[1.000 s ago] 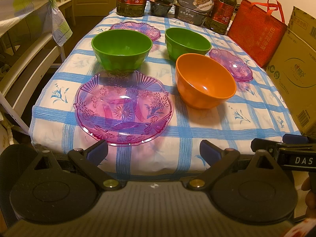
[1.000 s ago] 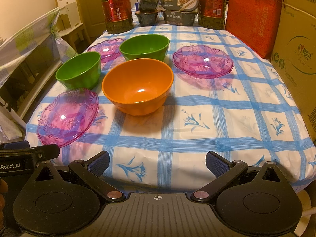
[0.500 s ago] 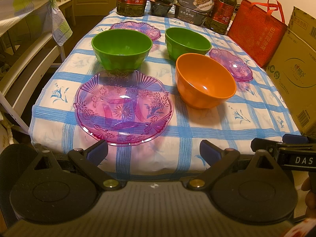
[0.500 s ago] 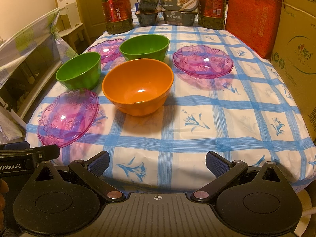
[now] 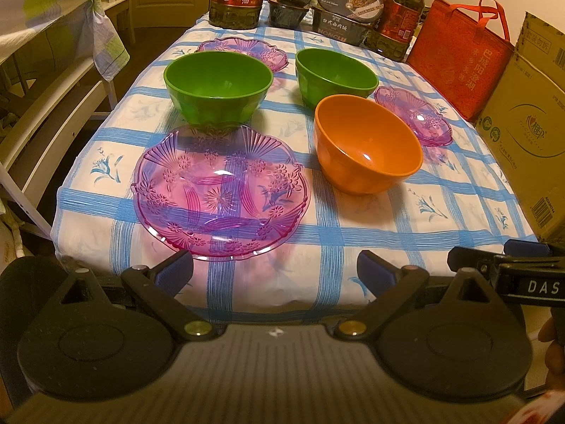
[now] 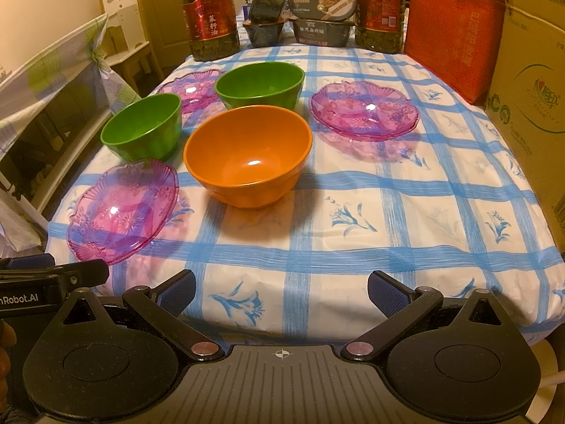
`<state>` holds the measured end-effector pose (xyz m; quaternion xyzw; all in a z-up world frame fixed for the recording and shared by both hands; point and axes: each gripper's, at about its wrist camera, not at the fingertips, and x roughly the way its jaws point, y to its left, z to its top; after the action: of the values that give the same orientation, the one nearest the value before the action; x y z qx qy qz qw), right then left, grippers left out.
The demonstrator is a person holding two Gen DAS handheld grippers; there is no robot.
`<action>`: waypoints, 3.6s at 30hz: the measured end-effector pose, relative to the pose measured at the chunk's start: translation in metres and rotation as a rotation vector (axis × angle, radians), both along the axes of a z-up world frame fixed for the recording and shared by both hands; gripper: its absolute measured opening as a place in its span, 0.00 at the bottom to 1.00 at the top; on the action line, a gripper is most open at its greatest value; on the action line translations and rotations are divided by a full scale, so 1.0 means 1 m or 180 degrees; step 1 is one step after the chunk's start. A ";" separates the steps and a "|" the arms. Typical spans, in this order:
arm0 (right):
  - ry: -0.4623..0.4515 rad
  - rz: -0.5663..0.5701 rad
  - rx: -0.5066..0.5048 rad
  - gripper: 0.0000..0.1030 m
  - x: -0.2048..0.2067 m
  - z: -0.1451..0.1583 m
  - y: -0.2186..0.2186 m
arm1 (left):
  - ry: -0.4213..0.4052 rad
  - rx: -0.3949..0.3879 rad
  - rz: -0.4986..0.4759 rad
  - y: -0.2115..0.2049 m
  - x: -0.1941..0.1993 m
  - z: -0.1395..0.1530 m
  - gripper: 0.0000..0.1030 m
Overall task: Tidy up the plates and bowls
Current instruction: 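Move both tools to the nearest pink glass plate and grip its rim, then lift the pink plate with both tools and carry it onto another pink plate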
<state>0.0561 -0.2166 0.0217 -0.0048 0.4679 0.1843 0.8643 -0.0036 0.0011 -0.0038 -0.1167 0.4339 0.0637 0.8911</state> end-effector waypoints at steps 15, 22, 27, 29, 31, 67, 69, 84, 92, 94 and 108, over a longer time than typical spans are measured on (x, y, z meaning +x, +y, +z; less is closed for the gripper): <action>0.0037 -0.0008 0.0086 1.00 0.006 -0.001 0.007 | 0.0011 -0.0041 0.0040 0.002 -0.002 -0.003 0.95; 0.0083 -0.0018 0.0202 1.00 0.012 -0.002 0.010 | 0.0014 -0.0089 0.0094 0.008 0.001 -0.001 0.95; 0.0090 0.0007 0.0252 0.99 0.017 -0.002 0.017 | -0.0024 -0.0154 0.0144 0.017 0.002 0.003 0.95; 0.0078 0.0019 0.0276 0.99 0.018 -0.003 0.021 | -0.0041 -0.0174 0.0161 0.022 0.004 0.004 0.95; 0.0078 0.0020 0.0310 0.99 0.020 -0.004 0.024 | -0.0057 -0.0183 0.0186 0.029 0.006 0.004 0.95; 0.0532 0.0665 0.0572 0.41 0.075 -0.071 0.138 | 0.0122 -0.0082 0.0135 0.138 0.064 -0.046 0.40; 0.0535 0.0645 0.0571 0.37 0.076 -0.073 0.138 | 0.0128 -0.0097 0.0139 0.140 0.066 -0.048 0.35; 0.0562 0.0593 0.0543 0.16 0.072 -0.064 0.131 | 0.0040 -0.0090 0.0173 0.137 0.052 -0.036 0.17; 0.0416 0.0606 0.0610 0.16 0.059 -0.040 0.123 | -0.0090 -0.0075 0.0191 0.127 0.028 -0.010 0.17; 0.0355 0.0602 0.0626 0.16 0.054 -0.032 0.120 | -0.0133 -0.0058 0.0179 0.123 0.025 -0.003 0.17; -0.0075 0.0350 0.0738 0.16 0.055 0.019 0.071 | -0.0495 0.0023 -0.0150 0.080 0.048 0.052 0.17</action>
<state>0.1107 -0.1453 0.0405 0.0673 0.4323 0.2841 0.8531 0.0444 0.0809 0.0485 -0.1077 0.3658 0.0351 0.9238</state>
